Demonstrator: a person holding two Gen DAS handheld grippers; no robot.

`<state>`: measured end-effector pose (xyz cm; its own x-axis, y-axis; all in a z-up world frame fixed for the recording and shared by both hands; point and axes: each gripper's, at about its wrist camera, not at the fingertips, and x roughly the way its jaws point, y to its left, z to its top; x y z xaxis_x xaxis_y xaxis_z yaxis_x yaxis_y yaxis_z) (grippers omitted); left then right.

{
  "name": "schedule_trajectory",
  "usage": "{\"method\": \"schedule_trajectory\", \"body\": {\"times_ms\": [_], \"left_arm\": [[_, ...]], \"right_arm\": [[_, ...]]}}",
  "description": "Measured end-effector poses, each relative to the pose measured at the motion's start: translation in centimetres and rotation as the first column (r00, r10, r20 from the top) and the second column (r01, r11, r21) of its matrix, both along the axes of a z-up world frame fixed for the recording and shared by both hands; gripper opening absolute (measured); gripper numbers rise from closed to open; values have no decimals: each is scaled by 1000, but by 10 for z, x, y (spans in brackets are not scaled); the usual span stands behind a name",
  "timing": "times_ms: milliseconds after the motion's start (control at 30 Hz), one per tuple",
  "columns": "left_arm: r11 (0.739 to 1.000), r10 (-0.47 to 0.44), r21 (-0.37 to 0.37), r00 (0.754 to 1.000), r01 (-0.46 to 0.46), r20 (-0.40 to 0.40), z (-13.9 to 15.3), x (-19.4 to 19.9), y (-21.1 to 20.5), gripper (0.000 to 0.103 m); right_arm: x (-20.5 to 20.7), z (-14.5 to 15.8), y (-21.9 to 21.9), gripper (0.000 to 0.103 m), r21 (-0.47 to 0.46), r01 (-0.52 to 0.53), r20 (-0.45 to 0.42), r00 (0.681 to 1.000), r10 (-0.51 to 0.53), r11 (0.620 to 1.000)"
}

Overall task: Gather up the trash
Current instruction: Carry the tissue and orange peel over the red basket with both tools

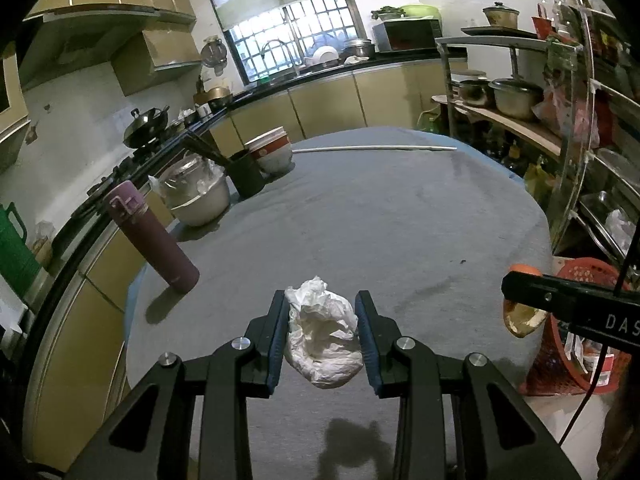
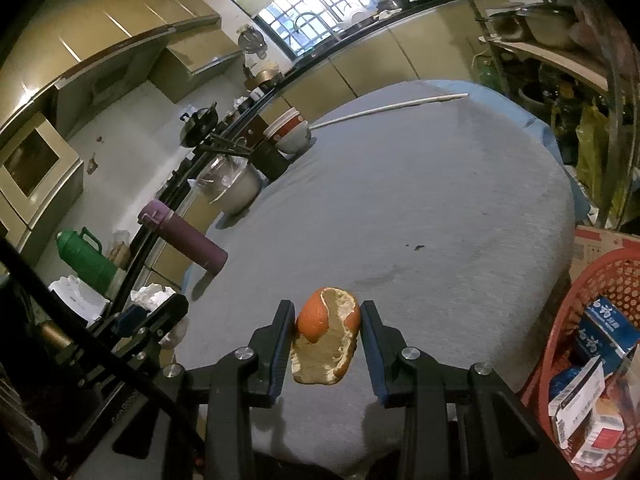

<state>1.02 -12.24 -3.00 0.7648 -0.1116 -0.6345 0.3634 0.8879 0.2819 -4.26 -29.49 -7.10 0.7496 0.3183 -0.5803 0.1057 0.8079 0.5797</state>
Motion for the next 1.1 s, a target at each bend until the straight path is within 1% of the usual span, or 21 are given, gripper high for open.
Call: {"method": "schedule_trajectory", "body": {"times_ms": [667, 1100], "left_arm": [[999, -47, 16, 999, 47, 10, 6, -13, -21, 35], [995, -93, 31, 996, 93, 11, 7, -18, -42, 35]], "right_arm": [[-17, 3, -19, 36, 28, 30, 27, 999, -31, 999], [-30, 3, -38, 36, 41, 72, 33, 997, -73, 997]]}}
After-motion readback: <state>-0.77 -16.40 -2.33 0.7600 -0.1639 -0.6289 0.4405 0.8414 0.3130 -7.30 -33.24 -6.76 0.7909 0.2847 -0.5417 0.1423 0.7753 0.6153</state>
